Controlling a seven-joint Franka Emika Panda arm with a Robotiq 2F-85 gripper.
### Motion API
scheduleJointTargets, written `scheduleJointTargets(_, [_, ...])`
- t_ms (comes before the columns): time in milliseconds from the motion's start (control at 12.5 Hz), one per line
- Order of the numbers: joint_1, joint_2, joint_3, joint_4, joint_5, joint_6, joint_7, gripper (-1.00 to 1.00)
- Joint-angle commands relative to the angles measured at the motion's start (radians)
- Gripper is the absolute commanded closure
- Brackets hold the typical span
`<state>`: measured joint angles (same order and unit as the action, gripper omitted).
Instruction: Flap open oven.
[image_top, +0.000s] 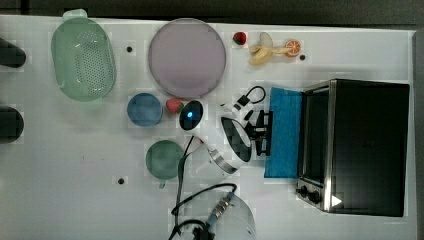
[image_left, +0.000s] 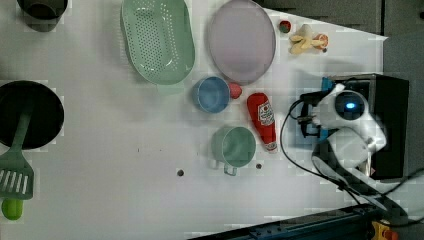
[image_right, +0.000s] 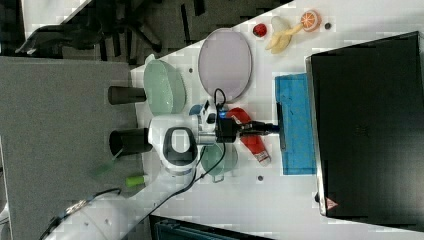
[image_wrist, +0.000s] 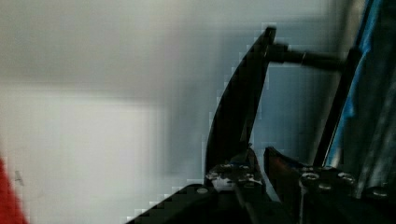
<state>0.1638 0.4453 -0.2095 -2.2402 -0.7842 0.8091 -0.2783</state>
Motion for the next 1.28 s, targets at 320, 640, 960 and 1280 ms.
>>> scheduleJointTargets(320, [0.006, 0.08, 0.001, 0.053, -0.001, 0.054, 0.112, 0.65])
scheduleJointTargets(640, [0.011, 0.029, 0.023, 0.093, 0.059, 0.097, 0.14, 0.65])
scheduleJointTargets(960, [0.01, -0.193, 0.031, 0.128, 0.376, -0.03, 0.14, 0.65])
scheduleJointTargets(1280, [-0.001, -0.426, 0.002, 0.238, 0.765, -0.275, 0.156, 0.65])
